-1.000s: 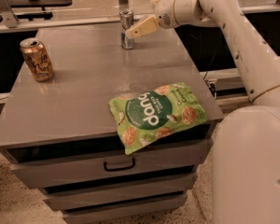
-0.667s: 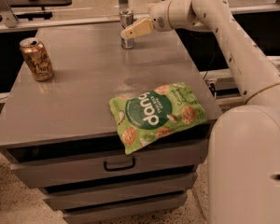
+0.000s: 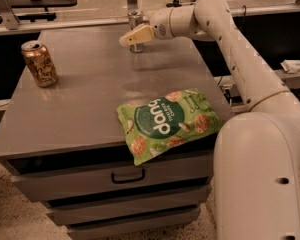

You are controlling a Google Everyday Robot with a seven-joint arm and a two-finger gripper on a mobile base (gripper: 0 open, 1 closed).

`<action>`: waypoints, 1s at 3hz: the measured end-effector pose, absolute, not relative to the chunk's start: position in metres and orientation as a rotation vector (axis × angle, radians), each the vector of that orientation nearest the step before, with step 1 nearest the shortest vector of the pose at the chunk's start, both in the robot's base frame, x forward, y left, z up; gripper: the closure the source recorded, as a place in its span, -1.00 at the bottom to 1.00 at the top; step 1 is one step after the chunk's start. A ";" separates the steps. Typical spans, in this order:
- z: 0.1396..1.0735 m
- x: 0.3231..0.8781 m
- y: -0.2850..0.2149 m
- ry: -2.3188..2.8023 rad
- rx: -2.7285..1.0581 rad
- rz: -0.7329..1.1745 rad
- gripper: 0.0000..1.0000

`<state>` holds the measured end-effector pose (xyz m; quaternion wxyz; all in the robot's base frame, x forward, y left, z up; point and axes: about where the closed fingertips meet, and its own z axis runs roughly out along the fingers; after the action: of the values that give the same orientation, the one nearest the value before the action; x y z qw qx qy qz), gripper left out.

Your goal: Knock redbull can over

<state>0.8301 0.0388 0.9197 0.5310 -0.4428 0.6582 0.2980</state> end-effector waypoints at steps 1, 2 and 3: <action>0.927 0.813 0.058 1.514 -1.091 0.794 -1.00; 0.943 0.782 0.079 1.428 -1.137 0.901 -1.00; 0.970 0.739 0.085 1.307 -1.183 1.001 -1.00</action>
Offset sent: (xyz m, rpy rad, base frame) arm -0.0933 0.0560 0.0462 0.1772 -0.0211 0.3145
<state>0.7386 0.0849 0.9698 0.5289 -0.4951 0.5472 0.4192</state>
